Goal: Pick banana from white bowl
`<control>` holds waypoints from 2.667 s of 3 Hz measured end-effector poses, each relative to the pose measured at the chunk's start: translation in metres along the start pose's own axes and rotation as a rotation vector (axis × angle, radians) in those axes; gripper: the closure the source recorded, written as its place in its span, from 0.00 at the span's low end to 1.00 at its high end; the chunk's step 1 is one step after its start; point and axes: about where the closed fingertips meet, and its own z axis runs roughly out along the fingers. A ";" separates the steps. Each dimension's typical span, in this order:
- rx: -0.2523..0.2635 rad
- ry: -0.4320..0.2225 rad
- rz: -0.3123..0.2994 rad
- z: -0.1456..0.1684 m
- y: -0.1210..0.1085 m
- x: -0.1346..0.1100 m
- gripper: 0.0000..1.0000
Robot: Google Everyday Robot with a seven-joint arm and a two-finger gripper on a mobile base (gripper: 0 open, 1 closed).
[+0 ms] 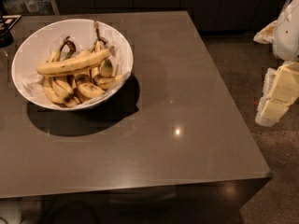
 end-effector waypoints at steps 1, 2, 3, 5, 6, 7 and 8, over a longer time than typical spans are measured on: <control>0.000 0.000 0.000 0.000 0.000 0.000 0.00; 0.022 -0.001 -0.010 0.000 -0.001 -0.008 0.00; 0.057 0.007 -0.053 0.007 -0.006 -0.040 0.00; 0.072 0.047 -0.158 0.020 -0.009 -0.092 0.00; 0.145 0.022 -0.146 0.024 -0.026 -0.119 0.00; 0.239 -0.028 -0.184 0.029 -0.055 -0.165 0.00; 0.237 -0.074 -0.237 0.035 -0.068 -0.194 0.00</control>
Offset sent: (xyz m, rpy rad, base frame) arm 0.0075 0.0159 -0.0017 -0.0165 -0.0302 0.0124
